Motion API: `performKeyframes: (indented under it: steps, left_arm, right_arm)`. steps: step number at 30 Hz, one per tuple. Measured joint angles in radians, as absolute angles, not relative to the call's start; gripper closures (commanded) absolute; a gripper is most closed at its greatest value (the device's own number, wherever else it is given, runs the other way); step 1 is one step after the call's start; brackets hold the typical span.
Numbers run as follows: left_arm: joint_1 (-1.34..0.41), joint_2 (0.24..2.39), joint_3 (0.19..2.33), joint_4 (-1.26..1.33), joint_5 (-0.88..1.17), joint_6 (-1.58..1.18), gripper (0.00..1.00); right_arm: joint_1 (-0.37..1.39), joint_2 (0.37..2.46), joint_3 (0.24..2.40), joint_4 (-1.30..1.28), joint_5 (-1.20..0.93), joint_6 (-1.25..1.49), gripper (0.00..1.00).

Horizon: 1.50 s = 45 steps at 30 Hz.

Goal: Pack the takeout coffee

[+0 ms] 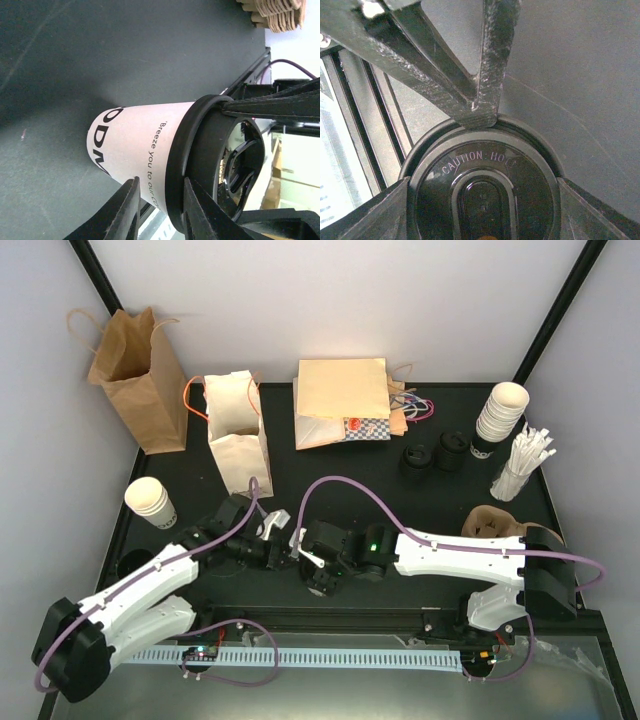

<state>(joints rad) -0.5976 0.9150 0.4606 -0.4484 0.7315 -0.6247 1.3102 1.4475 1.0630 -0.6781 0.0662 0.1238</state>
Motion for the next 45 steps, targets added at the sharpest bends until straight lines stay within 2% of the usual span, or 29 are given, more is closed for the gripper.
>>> performKeyframes:
  steps: [20,27,45]
  left_arm:
    - [-0.575,0.672,0.839,-0.85,0.245,-0.587,0.47]
    - [-0.575,0.652,1.013,-0.959,0.064,-0.544,0.45]
    - [-0.544,0.677,1.104,-1.069,-0.097,-0.498,0.4]
  right_arm:
    - [1.242,1.447,1.058,-0.656,0.098,0.126,0.32]
    - [1.166,1.435,1.055,-0.684,0.162,0.159,0.32]
    - [0.879,1.482,1.1,-0.733,0.329,0.263,0.32]
